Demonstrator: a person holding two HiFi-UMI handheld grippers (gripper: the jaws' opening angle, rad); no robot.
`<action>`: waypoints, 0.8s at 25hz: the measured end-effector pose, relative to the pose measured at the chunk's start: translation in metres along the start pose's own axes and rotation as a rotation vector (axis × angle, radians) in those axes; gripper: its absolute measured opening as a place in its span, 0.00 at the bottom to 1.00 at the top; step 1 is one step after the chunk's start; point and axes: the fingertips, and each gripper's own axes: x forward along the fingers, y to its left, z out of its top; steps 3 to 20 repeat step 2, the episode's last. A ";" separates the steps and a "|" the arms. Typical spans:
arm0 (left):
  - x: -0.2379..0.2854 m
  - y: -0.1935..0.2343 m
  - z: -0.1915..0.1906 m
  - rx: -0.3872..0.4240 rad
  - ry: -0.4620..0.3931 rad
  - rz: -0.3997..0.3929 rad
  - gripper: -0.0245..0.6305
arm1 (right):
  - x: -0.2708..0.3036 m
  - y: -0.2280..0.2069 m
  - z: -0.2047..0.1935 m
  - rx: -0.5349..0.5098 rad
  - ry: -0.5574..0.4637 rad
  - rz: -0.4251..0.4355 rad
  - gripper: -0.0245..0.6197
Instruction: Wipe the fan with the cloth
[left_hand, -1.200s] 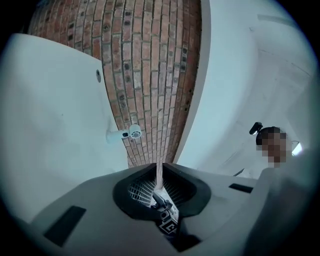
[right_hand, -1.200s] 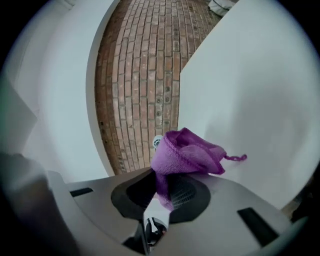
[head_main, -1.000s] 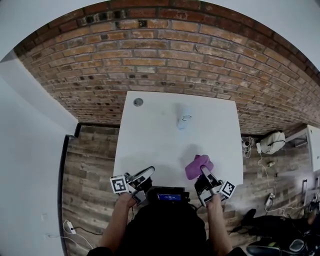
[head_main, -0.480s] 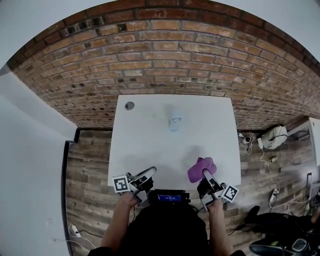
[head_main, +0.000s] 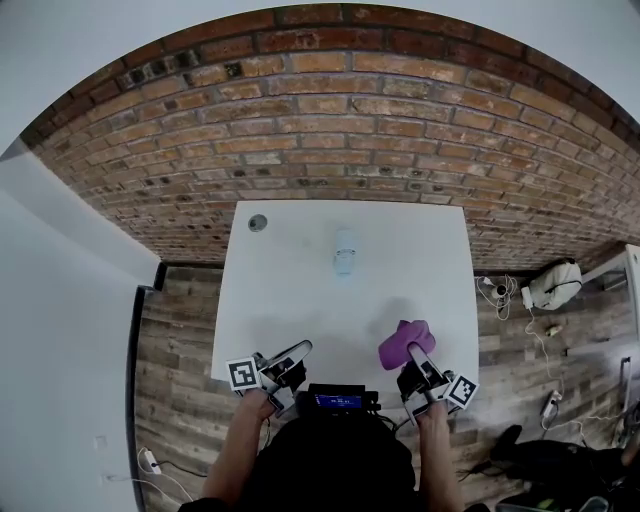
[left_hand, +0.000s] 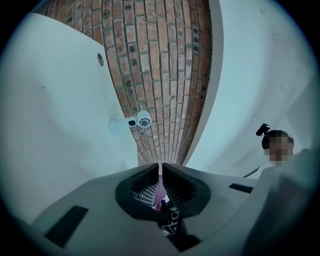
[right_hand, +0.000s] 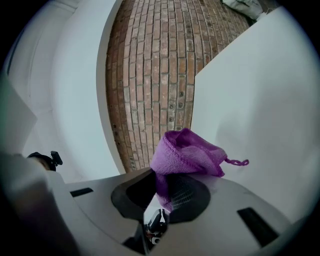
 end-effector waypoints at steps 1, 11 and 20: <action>0.002 0.001 0.000 -0.002 -0.005 0.004 0.08 | 0.000 -0.001 0.004 -0.001 0.000 0.001 0.11; 0.005 0.002 0.000 -0.005 -0.010 0.009 0.08 | -0.001 -0.001 0.009 -0.002 0.001 0.002 0.11; 0.005 0.002 0.000 -0.005 -0.010 0.009 0.08 | -0.001 -0.001 0.009 -0.002 0.001 0.002 0.11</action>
